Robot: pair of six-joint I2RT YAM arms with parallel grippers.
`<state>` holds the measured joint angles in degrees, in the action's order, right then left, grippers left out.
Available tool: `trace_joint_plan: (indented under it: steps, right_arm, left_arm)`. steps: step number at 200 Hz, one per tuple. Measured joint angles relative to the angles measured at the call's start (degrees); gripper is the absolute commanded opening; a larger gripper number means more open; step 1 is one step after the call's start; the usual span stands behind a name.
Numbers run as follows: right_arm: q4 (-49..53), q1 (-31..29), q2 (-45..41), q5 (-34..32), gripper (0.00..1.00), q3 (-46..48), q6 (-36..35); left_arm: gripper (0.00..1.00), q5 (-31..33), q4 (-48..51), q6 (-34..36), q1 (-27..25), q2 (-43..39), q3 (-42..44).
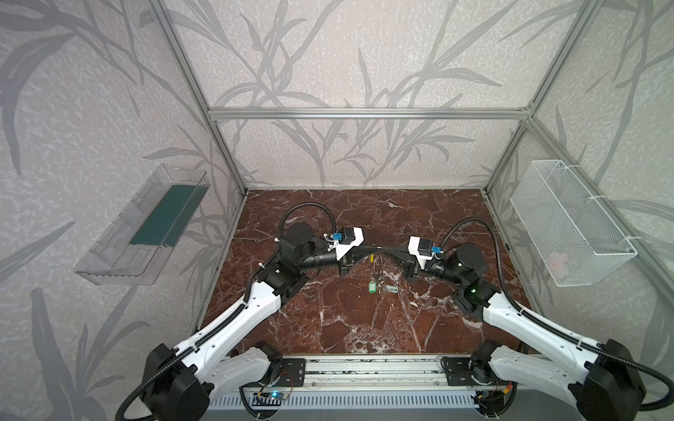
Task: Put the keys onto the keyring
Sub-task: 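Hold the keyring with left gripper while right gripper releases and moves toward teal-tagged key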
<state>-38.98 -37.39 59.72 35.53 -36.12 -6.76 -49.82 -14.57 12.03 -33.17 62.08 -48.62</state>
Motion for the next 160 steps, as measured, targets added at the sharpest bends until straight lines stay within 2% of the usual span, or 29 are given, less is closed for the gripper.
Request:
trace_joint_plan:
  steps: [14, 36, 58, 78, 118, 160]
  right_arm:
    - [-0.2, 0.1, 0.2, 0.0, 0.01, 0.0, 0.2]
    - [-0.1, 0.1, 0.2, -0.5, 0.22, 0.0, 0.7]
    - [3.3, 0.1, -0.8, -3.2, 0.29, 0.1, 0.3]
    - [8.5, 0.3, -4.0, -7.9, 0.31, 1.4, 0.0]
    - [22.7, 0.4, -11.9, -18.4, 0.31, 5.6, 3.9]
    - [37.6, 0.3, -10.3, -24.9, 0.25, 6.8, 7.8]
  left_arm:
    - [0.0, -0.1, 0.0, -0.1, 0.0, 0.0, 0.0]
    - [0.0, 0.0, 0.0, -0.1, 0.0, 0.1, 0.0]
    - [0.0, 1.4, 1.9, 1.5, 0.1, -0.1, -0.1]
    - [0.0, 3.3, 5.2, 3.4, 1.3, -1.0, -0.1]
    - [0.0, 5.6, 7.6, 5.5, 8.0, -3.4, 0.5]
    - [0.0, 7.4, 9.3, 7.5, 10.9, -4.4, 2.8]
